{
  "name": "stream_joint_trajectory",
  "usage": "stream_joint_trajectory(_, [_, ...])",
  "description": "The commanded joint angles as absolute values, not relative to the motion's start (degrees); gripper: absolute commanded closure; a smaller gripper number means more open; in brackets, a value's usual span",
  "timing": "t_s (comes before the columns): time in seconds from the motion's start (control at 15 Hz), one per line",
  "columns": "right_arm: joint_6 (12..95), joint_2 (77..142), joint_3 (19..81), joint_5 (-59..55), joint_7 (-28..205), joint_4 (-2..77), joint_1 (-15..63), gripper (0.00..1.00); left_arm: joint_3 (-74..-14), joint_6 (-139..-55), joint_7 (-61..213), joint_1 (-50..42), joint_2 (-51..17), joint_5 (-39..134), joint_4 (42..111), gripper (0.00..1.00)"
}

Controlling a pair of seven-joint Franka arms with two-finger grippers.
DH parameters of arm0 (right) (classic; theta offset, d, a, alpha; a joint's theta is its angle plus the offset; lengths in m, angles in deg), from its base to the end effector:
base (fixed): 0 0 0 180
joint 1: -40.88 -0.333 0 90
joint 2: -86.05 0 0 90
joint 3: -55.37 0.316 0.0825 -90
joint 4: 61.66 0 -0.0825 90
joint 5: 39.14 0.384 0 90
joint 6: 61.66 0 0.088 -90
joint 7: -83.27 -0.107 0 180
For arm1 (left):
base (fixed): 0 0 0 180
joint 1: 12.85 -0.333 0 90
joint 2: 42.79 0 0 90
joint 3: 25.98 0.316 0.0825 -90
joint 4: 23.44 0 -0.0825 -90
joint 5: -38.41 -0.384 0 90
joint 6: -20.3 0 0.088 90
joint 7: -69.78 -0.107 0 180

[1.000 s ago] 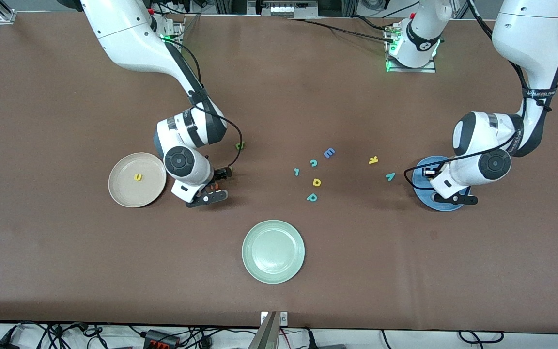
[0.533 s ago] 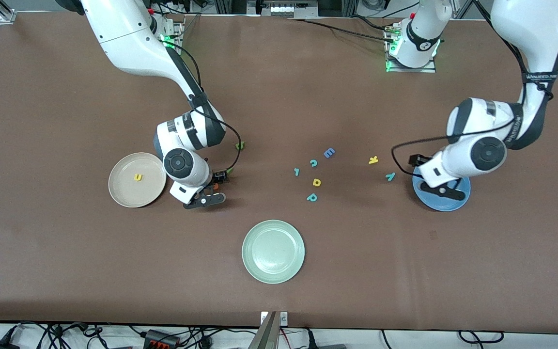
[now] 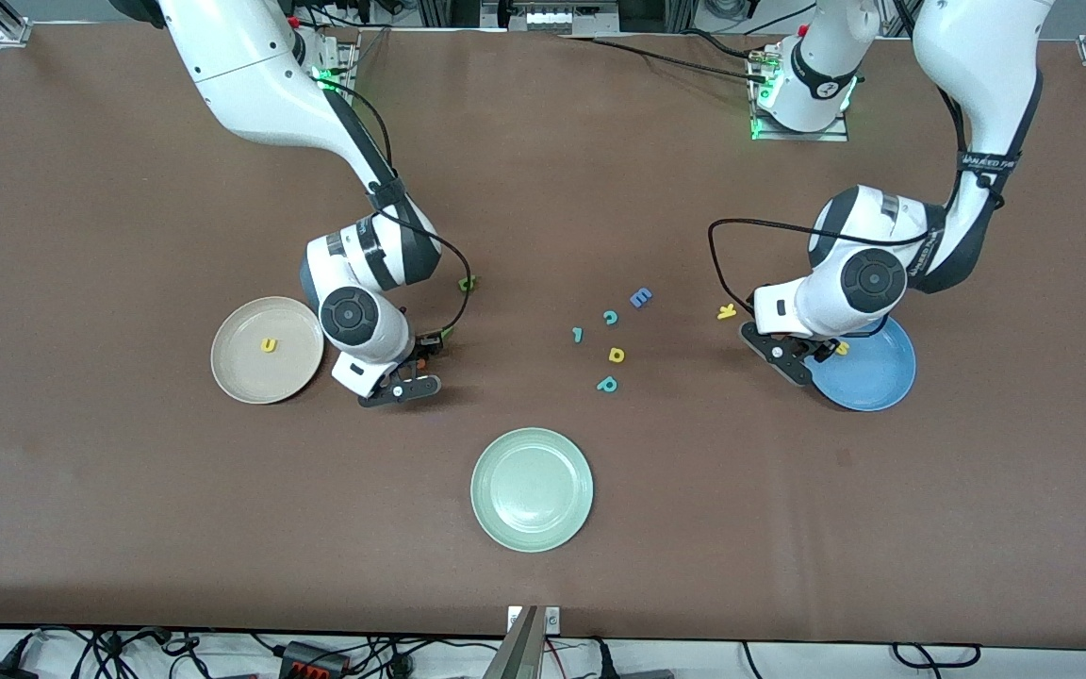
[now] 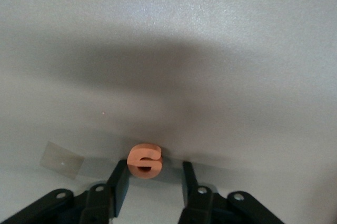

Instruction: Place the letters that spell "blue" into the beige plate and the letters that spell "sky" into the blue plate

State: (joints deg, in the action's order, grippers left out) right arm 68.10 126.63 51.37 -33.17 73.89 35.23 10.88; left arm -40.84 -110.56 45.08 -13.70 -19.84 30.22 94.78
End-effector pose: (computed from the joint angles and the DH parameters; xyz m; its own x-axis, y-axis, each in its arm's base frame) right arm 0.5918 0.2960 0.1752 0.9644 0.2279 -0.1345 0.2295 -0.9733 -0.0033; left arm 0.5572 -0.1345 0.2306 0.7090 -0.6906 -0.1427 -0.6879 -0.7219 0.0753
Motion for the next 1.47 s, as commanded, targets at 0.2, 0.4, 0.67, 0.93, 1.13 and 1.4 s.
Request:
stream_joint_trajectory(0.2, [69.12, 126.92, 51.42, -33.78, 73.16, 35.37, 11.17, 0.86, -41.01, -125.23, 42.89, -15.14, -18.36, 22.50, 101.10, 0.00])
stream_joint_trajectory(0.4, [69.12, 126.66, 51.42, -33.78, 73.33, 35.28, 11.69, 0.88, -40.92, -129.45, 42.63, -15.23, -17.05, 22.50, 102.16, 0.00])
stream_joint_trajectory(0.67, [66.85, 122.72, 51.24, -33.96, 74.47, 35.37, 14.76, 0.89, -40.83, -132.10, 42.62, -15.23, -14.85, 21.45, 102.16, 0.06])
stream_joint_trajectory(0.93, [58.15, 117.44, 49.49, -34.04, 74.65, 35.63, 19.86, 0.89, -40.83, -132.28, 42.54, -15.23, -14.84, 20.48, 102.42, 0.39])
stream_joint_trajectory(1.13, [53.05, 117.17, 48.96, -34.13, 80.26, 37.21, 26.27, 0.89, -40.75, -132.10, 42.54, -15.31, -14.93, 20.48, 102.42, 0.79])
stream_joint_trajectory(1.4, [51.54, 117.69, 48.96, -33.78, 81.60, 40.82, 28.66, 0.88, -40.83, -130.36, 42.62, -15.75, -15.55, 20.48, 101.90, 0.98])
